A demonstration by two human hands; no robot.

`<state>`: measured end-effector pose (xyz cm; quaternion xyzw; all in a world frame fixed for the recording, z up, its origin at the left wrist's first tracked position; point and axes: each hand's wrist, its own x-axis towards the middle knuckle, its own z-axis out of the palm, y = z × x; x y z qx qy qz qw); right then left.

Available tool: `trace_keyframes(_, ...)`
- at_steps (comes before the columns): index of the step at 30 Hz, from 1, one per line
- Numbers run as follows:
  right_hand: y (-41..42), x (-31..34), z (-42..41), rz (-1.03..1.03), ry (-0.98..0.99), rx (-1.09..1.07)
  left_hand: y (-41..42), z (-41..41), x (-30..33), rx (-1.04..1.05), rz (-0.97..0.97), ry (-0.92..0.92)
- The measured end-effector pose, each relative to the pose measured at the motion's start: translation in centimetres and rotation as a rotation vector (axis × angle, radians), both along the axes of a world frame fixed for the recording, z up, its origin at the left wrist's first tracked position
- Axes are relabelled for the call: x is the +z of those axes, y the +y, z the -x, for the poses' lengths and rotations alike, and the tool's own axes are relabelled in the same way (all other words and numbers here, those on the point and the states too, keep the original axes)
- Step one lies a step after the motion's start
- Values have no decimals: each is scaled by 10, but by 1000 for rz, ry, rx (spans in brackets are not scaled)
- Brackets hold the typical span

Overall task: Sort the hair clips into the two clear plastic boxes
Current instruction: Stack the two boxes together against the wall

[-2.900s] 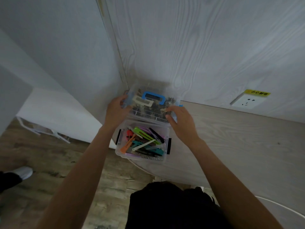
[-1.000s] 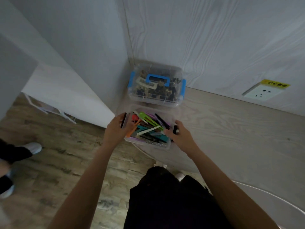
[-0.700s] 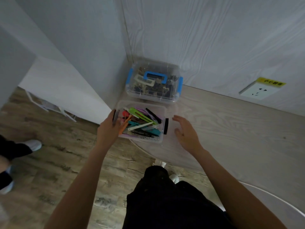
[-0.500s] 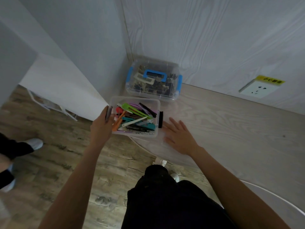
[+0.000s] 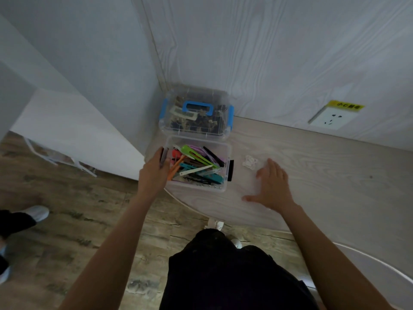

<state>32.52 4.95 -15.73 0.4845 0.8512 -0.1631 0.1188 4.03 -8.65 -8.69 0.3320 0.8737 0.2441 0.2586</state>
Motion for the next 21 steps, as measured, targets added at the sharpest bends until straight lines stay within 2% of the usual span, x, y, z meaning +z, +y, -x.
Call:
trace_keyframes(3,-1,10,-16,5,94,-247,2,-5,-3,-23,2,8)
trace_keyframes(6,0,32,-28,133,404,-563,4,-10,-4,-55,-14,5)
trace_keyframes(8,-3,53,-28,276,676,-598,6,-19,-3,-95,-38,0)
trace_keyframes(10,-11,75,-17,332,798,-433,7,-29,-7,-145,-46,-46)
trace_keyframes(14,-22,93,12,89,554,44,9,-44,-10,-166,-41,-259)
trace_keyframes(16,-22,88,24,2,369,224,11,-43,-8,-134,-64,-211)
trace_keyframes(19,-28,76,42,-20,150,351,14,-38,-3,-114,-136,-95)
trace_keyframes(21,-31,70,51,-29,88,395,16,-36,-2,-125,-117,-143)
